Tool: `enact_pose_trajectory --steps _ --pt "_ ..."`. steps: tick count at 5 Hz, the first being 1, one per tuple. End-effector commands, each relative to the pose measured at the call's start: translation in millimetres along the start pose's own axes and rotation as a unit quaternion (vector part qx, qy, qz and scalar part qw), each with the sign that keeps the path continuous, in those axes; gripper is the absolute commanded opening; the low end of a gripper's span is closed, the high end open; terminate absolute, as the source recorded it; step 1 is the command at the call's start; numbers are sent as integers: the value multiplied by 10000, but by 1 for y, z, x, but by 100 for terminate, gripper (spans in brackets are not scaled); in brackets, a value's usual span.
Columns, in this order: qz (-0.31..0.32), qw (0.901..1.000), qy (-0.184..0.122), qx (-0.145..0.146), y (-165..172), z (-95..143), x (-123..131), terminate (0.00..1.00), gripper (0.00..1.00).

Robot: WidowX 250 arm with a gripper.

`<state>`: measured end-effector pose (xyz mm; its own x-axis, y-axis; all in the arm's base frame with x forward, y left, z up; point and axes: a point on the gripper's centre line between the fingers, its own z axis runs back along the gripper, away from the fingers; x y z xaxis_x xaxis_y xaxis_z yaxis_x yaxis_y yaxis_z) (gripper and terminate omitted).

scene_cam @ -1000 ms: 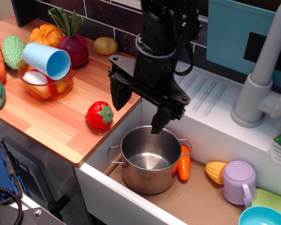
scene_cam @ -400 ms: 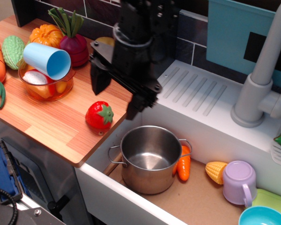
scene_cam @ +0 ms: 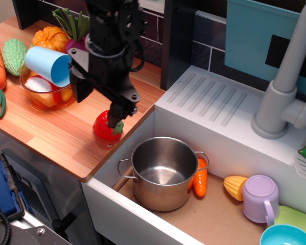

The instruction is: Put strawberry in pot

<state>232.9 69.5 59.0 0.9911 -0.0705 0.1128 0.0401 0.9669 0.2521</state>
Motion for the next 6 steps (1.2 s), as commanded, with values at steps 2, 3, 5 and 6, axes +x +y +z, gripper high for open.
enact_pose_trajectory --steps 2,3,5,6 --pt "-110 9990 -427 -111 6 -21 9 0 100" --pt "-82 9985 -509 -204 -2 -29 11 0 100" --pt "6 9973 -620 -381 -9 -42 11 0 100" --pt "49 9972 -659 -350 -14 -42 16 0 0"
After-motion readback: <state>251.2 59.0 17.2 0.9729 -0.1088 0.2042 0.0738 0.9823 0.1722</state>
